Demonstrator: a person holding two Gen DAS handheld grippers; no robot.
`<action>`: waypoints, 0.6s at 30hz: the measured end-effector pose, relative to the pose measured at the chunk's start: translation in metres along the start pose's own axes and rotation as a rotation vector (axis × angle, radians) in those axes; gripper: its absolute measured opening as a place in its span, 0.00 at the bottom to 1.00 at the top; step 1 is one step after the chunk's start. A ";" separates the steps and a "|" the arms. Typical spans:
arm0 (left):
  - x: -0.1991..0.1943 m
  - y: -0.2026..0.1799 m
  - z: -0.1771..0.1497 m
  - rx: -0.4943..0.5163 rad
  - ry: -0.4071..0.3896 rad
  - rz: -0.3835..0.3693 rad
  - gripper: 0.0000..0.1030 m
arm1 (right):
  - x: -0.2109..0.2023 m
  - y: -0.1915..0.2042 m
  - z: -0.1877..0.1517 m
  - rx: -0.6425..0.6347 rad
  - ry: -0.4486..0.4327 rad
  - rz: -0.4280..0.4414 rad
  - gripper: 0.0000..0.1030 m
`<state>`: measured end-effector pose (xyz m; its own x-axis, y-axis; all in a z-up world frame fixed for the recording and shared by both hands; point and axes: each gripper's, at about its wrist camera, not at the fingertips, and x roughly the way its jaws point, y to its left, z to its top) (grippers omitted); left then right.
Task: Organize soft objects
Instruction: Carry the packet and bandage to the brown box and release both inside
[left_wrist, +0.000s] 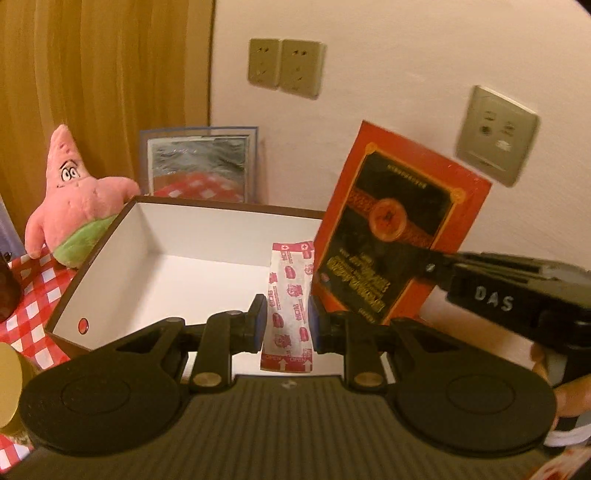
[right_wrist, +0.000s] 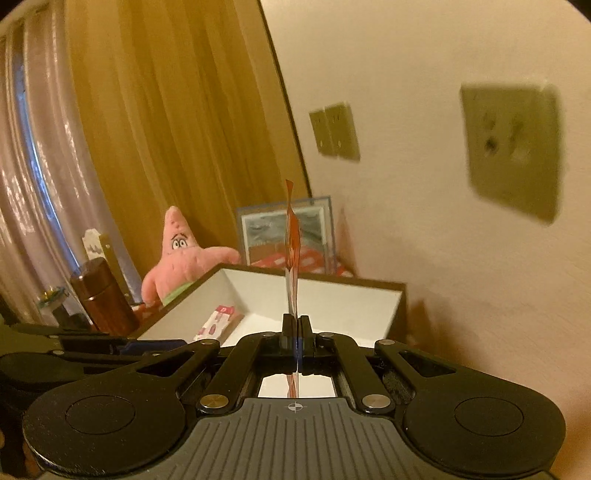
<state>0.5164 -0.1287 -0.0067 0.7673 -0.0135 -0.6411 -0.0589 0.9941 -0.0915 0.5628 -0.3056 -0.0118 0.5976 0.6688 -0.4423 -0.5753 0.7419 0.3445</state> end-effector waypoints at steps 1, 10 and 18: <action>0.005 0.002 0.002 -0.002 0.006 0.009 0.21 | 0.009 -0.002 0.000 0.012 0.011 0.004 0.01; 0.030 0.010 0.003 -0.004 0.049 0.028 0.21 | 0.051 -0.027 -0.002 0.077 0.112 -0.013 0.55; 0.040 0.014 0.002 -0.002 0.062 0.016 0.42 | 0.041 -0.024 -0.008 0.039 0.130 -0.049 0.55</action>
<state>0.5473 -0.1150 -0.0319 0.7255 -0.0047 -0.6882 -0.0721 0.9940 -0.0828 0.5964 -0.2969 -0.0450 0.5455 0.6215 -0.5622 -0.5237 0.7766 0.3503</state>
